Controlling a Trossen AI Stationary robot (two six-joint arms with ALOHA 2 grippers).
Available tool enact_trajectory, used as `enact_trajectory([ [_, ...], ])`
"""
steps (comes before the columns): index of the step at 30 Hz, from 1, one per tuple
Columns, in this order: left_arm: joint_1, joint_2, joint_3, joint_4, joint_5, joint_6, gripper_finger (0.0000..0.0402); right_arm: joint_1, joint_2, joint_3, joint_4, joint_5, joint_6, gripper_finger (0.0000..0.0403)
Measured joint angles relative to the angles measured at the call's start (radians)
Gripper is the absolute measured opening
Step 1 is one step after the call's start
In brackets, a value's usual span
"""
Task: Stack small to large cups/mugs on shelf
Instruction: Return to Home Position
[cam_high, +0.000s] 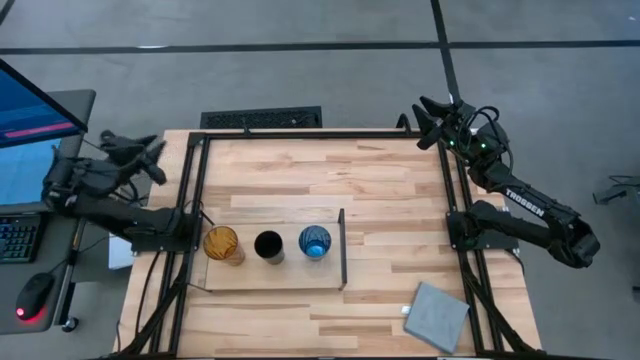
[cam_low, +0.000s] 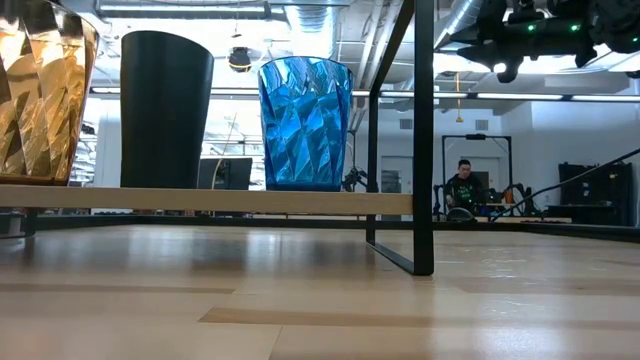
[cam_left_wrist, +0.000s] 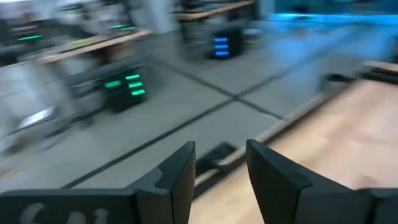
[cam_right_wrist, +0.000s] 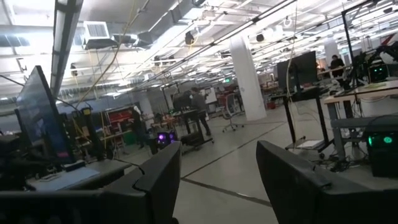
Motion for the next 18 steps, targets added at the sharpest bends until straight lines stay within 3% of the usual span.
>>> enact_trajectory([
  [6, 0.336, 0.000, 0.050, -0.077, -0.040, 0.044, 0.0135, 0.000, 0.000, 0.000, 0.000, 0.000, -0.025, 0.0230],
  [13, 0.722, -0.007, 0.060, -0.088, 0.248, 0.182, 0.0135, 0.000, 0.000, 0.000, -0.001, 0.000, -0.030, 0.0230],
  [18, 0.922, -0.070, 0.057, -0.009, 0.443, 0.288, 0.0135, 0.000, 0.001, 0.000, -0.012, 0.000, -0.034, 0.0230],
])
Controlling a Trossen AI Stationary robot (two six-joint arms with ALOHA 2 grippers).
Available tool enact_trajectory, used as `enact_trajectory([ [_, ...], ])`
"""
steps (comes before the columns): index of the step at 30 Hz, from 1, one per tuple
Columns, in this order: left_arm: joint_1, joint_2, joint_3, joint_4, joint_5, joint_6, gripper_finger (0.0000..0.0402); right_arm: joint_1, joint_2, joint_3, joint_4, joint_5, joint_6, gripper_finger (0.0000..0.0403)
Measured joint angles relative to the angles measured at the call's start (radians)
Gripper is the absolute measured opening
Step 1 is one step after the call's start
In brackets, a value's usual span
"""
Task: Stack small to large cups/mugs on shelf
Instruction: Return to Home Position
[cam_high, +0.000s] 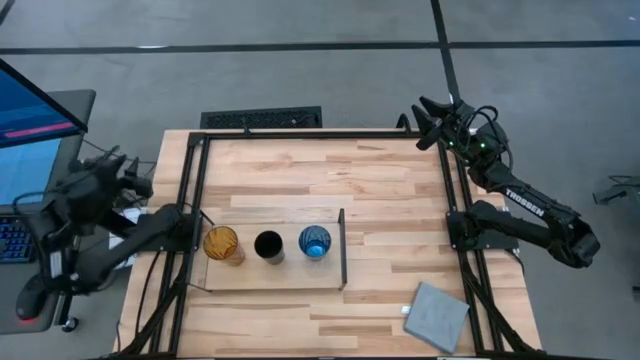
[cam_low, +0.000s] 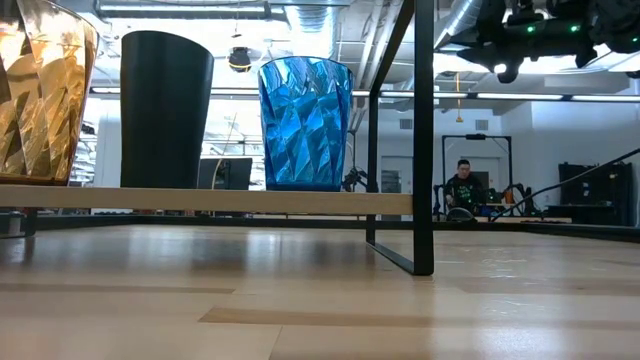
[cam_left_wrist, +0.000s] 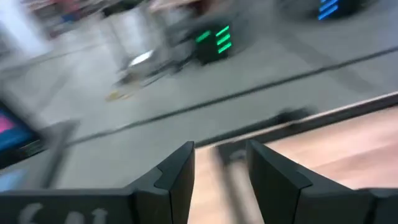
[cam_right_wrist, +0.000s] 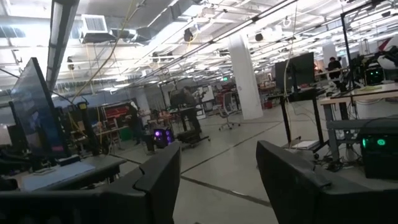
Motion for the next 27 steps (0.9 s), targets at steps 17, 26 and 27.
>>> enact_trajectory([
  [17, 0.096, -0.115, -0.333, 0.469, 0.346, 0.169, 0.0135, 0.000, 0.008, 0.000, -0.032, 0.000, -0.011, 0.0230],
  [26, 0.087, -0.109, -0.470, 0.768, 0.376, 0.044, 0.0135, 0.000, 0.006, 0.000, -0.052, 0.014, -0.037, 0.0230],
  [27, 0.085, -0.119, -0.497, 0.798, 0.371, 0.048, 0.0135, 0.000, 0.007, 0.000, -0.055, 0.013, -0.037, 0.0230],
])
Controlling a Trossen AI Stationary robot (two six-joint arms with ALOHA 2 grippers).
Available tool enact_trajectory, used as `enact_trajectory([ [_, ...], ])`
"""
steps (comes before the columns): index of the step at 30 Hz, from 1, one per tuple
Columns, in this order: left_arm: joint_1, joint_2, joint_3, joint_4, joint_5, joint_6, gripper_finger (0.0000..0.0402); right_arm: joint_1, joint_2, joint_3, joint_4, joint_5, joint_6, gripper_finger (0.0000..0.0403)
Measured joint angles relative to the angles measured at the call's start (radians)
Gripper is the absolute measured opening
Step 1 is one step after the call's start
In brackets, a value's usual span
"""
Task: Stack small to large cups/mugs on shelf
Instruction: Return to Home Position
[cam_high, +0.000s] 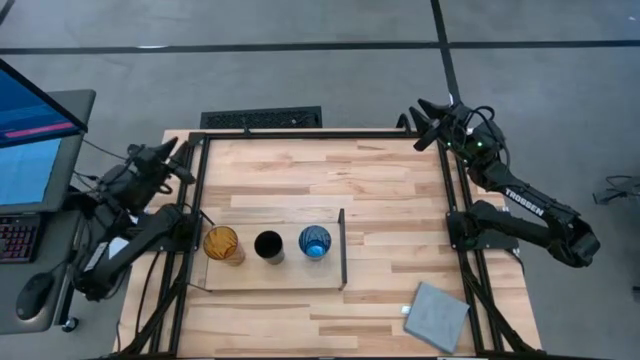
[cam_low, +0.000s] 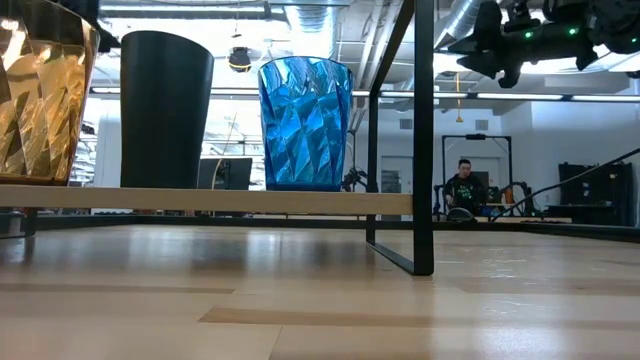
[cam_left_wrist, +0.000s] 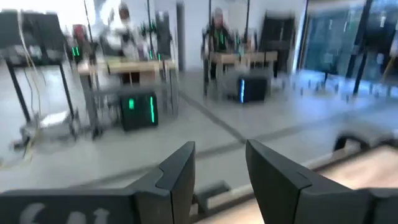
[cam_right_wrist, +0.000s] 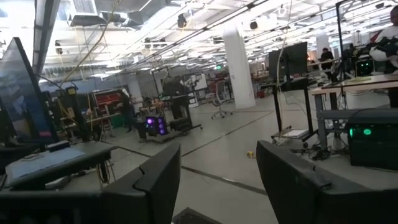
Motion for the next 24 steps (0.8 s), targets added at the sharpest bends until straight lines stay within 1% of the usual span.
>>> enact_trajectory([
  [2, 0.000, -0.014, -0.050, 0.096, -0.006, 0.008, 0.0135, 0.000, 0.000, 0.000, -0.008, 0.000, 0.000, 0.0230],
  [5, 0.000, -0.010, -0.125, 0.113, -0.009, 0.014, 0.0135, 0.000, 0.000, 0.000, -0.022, -0.001, -0.002, 0.0230],
  [11, 0.000, -0.009, -0.248, 0.255, -0.015, 0.052, 0.0135, 0.000, -0.001, 0.000, -0.030, -0.002, -0.012, 0.0230],
  [14, 0.001, -0.013, -0.294, 0.351, -0.015, 0.074, 0.0135, 0.000, 0.000, 0.000, -0.030, -0.002, -0.015, 0.0230],
  [17, 0.001, -0.009, -0.332, 0.354, -0.014, 0.074, 0.0135, 0.000, 0.000, 0.000, -0.030, -0.002, -0.016, 0.0230],
  [21, 0.001, -0.011, -0.406, 0.493, 0.000, 0.063, 0.0135, 0.000, 0.000, 0.000, -0.030, -0.003, -0.016, 0.0230],
  [24, 0.001, -0.010, -0.454, 0.548, -0.006, 0.060, 0.0135, 0.000, 0.000, 0.000, -0.031, -0.002, -0.016, 0.0230],
])
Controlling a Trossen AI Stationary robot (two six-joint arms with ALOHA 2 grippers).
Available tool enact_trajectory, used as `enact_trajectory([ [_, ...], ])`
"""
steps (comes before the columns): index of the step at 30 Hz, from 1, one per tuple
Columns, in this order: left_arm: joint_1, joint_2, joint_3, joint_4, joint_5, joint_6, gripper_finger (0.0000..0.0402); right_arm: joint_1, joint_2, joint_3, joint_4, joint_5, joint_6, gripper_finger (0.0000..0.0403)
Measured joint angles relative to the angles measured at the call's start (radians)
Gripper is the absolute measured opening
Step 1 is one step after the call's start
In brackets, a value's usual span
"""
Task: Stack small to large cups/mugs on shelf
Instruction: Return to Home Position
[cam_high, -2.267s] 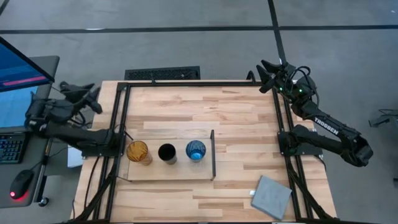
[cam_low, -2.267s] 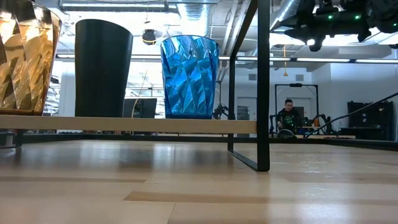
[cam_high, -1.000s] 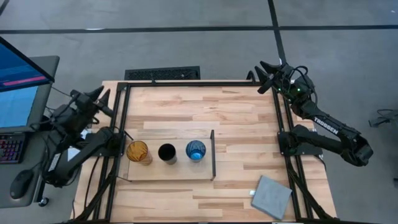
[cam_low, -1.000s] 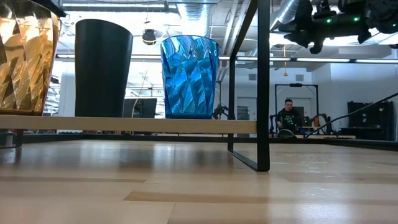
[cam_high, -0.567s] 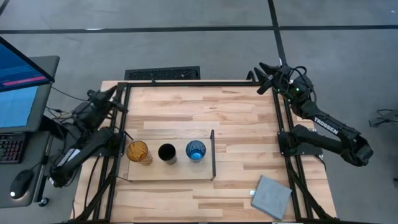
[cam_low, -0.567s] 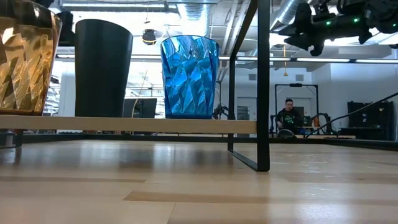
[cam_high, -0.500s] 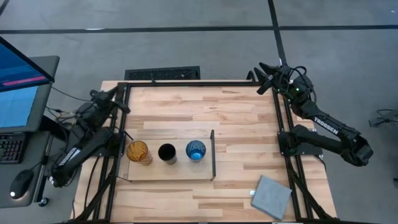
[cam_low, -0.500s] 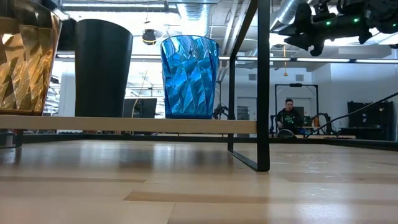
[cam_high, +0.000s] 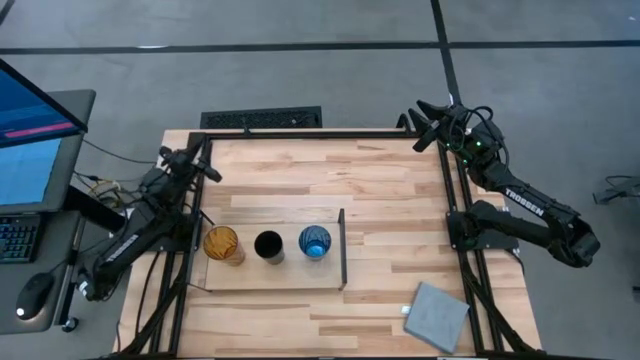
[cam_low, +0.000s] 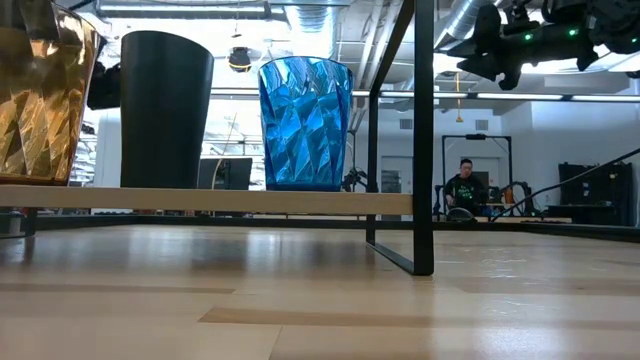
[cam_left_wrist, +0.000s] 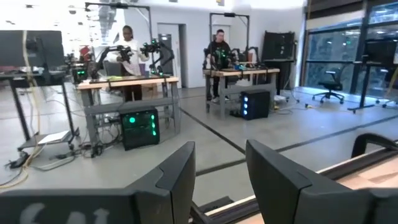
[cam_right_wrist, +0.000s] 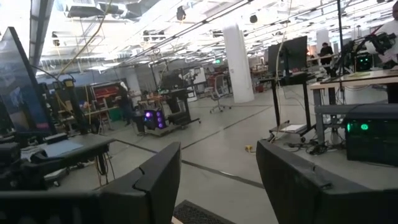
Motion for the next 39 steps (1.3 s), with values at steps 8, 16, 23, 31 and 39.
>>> enact_trajectory([
  [8, 0.000, -0.001, -0.089, 0.051, -0.019, -0.039, 0.0135, 0.000, 0.000, 0.000, -0.001, 0.000, 0.000, 0.0230],
  [16, 0.000, 0.000, -0.116, 0.083, -0.022, -0.035, 0.0135, -0.002, 0.000, -0.013, -0.018, 0.005, -0.041, 0.0230],
  [23, 0.000, 0.001, -0.116, 0.081, -0.010, -0.041, 0.0135, -0.002, -0.008, -0.222, 0.241, 0.110, -0.042, 0.0225],
  [31, 0.000, 0.003, -0.117, 0.081, -0.017, -0.036, 0.0135, -0.002, -0.105, -0.423, 0.375, 0.179, 0.016, 0.0198],
  [39, 0.000, 0.006, -0.118, 0.081, -0.041, 0.020, 0.0135, -0.002, -0.239, -0.471, 0.329, 0.135, 0.033, 0.0180],
])
